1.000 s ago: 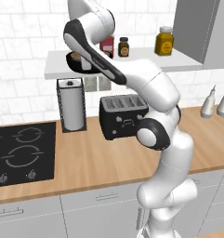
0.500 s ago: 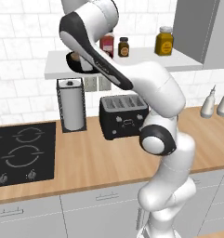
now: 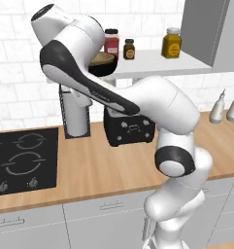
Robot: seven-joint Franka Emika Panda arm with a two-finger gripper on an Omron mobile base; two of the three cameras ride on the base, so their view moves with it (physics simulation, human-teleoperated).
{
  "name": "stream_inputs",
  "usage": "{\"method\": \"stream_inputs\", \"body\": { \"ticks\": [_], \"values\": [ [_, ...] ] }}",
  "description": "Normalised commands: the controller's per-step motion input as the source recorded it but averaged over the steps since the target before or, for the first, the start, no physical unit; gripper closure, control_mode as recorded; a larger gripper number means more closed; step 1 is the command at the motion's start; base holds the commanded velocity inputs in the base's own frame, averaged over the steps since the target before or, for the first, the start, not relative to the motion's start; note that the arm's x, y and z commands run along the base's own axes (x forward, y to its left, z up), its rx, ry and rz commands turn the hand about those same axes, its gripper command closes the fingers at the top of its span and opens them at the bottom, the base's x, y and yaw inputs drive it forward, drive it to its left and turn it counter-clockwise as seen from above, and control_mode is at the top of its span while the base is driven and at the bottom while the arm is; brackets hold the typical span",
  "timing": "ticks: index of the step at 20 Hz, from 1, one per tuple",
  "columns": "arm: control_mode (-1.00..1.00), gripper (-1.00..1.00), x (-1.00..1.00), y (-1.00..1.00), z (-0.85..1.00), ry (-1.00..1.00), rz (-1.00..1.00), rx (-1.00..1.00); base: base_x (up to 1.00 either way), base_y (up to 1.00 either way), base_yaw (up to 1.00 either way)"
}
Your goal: Pick up the bowls on the counter and stack them on top of one another in the open cabinet. Place the smaller bowl on top of the larger bowl.
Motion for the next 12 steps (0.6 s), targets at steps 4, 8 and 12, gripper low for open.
{"method": "stream_inputs", "body": {
  "ticks": [4, 8, 12],
  "values": [
    [-1.0, -1.0, -1.0, -0.16, -1.0, 0.24, 0.12, -0.06, 0.0, 0.0, 0.0],
    [-1.0, -1.0, -0.89, -0.39, -1.0, 0.33, 0.09, -0.07, 0.0, 0.0, 0.0],
    [-1.0, -1.0, -0.42, -0.54, -1.0, 0.33, 0.08, -0.08, 0.0, 0.0, 0.0]
  ]
}}
